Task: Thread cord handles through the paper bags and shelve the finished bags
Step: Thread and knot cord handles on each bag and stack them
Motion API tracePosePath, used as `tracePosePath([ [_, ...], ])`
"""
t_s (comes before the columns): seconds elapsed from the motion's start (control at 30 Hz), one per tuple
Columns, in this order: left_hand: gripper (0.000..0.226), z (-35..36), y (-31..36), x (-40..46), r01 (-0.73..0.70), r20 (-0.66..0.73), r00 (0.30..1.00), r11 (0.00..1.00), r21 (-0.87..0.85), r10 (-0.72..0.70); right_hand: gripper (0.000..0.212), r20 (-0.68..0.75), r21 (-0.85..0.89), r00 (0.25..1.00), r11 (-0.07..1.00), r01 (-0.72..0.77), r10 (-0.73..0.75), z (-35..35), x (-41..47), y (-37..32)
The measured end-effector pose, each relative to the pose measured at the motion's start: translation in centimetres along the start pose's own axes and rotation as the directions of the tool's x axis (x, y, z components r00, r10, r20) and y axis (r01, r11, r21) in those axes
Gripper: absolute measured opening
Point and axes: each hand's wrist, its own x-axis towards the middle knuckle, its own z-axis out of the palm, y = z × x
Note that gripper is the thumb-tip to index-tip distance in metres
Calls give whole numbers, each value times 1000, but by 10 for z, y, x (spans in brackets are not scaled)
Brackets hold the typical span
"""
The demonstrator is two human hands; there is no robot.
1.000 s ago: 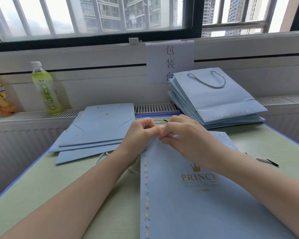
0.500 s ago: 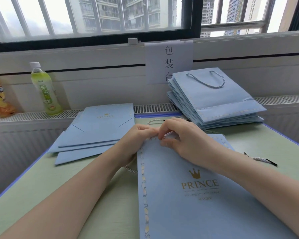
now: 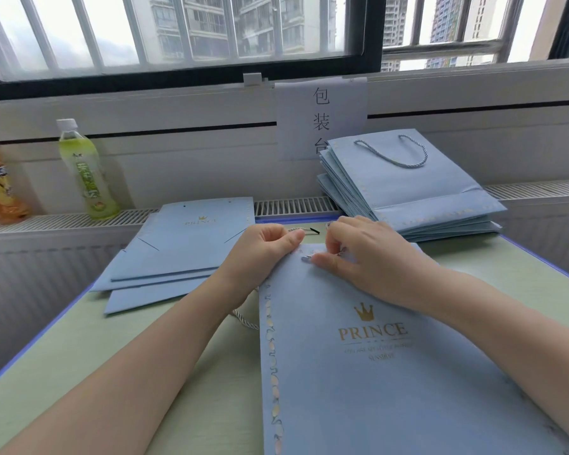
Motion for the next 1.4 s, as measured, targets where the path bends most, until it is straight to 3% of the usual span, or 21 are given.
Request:
tracePosePath([
  [0.1,43,-4,-3,3,-21,-88,995,970,244,44,34,-154,-27,988,999,18,-22,1,0,2],
  [0.2,44,-8,-1,2,3,-145,983,773,635,115,36,-381,218,921,976,2,83,-6,0,1],
  [0.27,42,-7,6,-1,59,-160,982,646,761,100,36,-443,329,879,944,-21,174,-10,1,-2],
  [0.43,32,-7,19,-6,134,-185,975,345,929,120,42,-469,524,829,852,-15,304,-12,0,-11],
  [0.57,20,-11,29,-12,258,-269,962,177,950,39,19,-437,720,773,694,-6,461,-18,6,-3],
  [0.63,20,-11,33,-15,272,-281,958,130,953,60,18,-391,766,781,642,-18,488,-18,7,0],
  [0.67,18,-10,34,-16,227,-248,962,172,959,115,18,-358,774,803,633,-30,476,-17,7,0],
  [0.73,21,-5,37,-15,18,-148,959,471,882,240,15,-264,785,872,617,-55,413,-14,5,-3],
  [0.77,23,0,39,-16,-117,-99,954,656,746,283,13,-211,795,907,604,-58,365,-13,4,-6],
  [0.8,21,5,41,-18,-232,-51,946,777,585,321,11,-171,804,935,592,-49,310,-11,2,-9],
  [0.83,18,10,43,-19,-306,5,938,825,475,346,11,-149,809,954,587,-34,260,-10,2,-12],
  [0.9,11,16,38,-19,-351,81,933,843,407,350,11,-142,812,967,583,-8,211,-8,2,-14],
  [0.97,8,16,29,-15,-360,61,925,810,463,376,12,-155,785,964,620,-13,216,-7,2,-13],
  [1.1,21,13,22,-9,-312,-167,861,757,574,481,11,-171,533,964,842,-83,203,-3,3,-2],
  [1.17,22,8,24,-9,-305,-290,802,776,553,522,22,-148,555,963,825,-108,226,-2,2,1],
  [1.23,25,4,27,-11,-349,-316,778,792,501,543,30,-126,564,959,813,-141,254,-2,1,3],
  [1.3,29,6,28,-12,-372,-253,832,835,406,494,35,-111,505,954,843,-186,277,-6,1,5],
  [1.4,27,12,19,-10,-269,-90,943,896,353,319,36,-105,500,944,837,-221,313,-11,2,7],
])
